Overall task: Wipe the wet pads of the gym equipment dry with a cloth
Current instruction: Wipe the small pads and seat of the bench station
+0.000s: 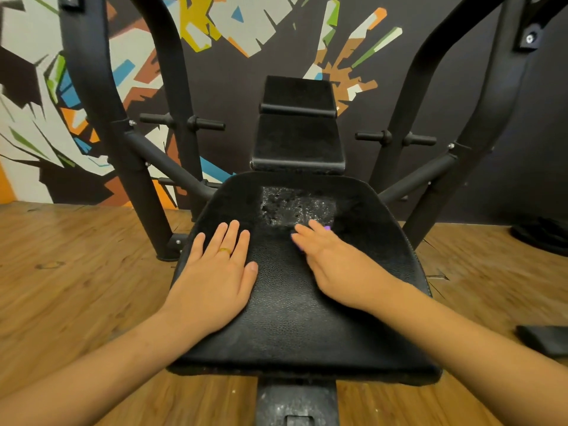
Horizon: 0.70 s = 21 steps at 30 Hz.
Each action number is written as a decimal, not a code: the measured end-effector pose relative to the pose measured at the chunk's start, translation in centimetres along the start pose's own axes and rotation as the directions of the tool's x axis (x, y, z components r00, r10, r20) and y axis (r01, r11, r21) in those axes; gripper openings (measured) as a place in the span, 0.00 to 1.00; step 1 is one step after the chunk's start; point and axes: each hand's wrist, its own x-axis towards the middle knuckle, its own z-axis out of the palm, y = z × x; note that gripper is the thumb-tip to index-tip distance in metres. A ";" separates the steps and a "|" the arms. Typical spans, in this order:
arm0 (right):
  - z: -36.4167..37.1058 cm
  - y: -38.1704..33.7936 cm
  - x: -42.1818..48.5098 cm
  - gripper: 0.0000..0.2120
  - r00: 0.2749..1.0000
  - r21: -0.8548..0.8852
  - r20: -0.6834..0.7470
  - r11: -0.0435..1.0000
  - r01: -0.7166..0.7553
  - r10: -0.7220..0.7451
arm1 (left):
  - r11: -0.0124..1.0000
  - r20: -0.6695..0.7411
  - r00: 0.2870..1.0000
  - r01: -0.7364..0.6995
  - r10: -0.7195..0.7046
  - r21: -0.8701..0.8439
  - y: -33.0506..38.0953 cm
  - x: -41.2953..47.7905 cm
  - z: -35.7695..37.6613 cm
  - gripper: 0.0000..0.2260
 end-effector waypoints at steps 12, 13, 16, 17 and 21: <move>0.8 -1.8 2.6 0.23 0.998 -0.019 0.054 0.999 -0.029 0.030 | 1.000 -0.004 1.000 0.008 -0.008 0.026 0.2 0.0 0.2 0.36; 1.1 -2.5 3.3 0.24 0.996 -0.018 0.063 0.998 -0.058 0.059 | 1.000 0.002 1.000 0.010 -0.010 0.022 0.2 -0.1 0.1 0.36; 0.7 -3.2 3.6 0.26 0.993 0.135 0.070 0.986 -0.101 0.092 | 1.000 0.021 1.000 0.013 -0.013 0.004 0.1 0.0 -0.1 0.37; 0.3 -2.9 3.1 0.27 0.994 0.271 0.067 0.957 -0.101 0.086 | 1.000 0.029 1.000 0.012 -0.012 0.001 0.2 0.0 -0.2 0.38; -1.5 -0.9 -0.4 0.34 0.994 0.581 0.041 0.808 -0.103 0.097 | 1.000 0.049 0.998 -0.024 0.024 -0.004 0.4 -0.3 -0.8 0.40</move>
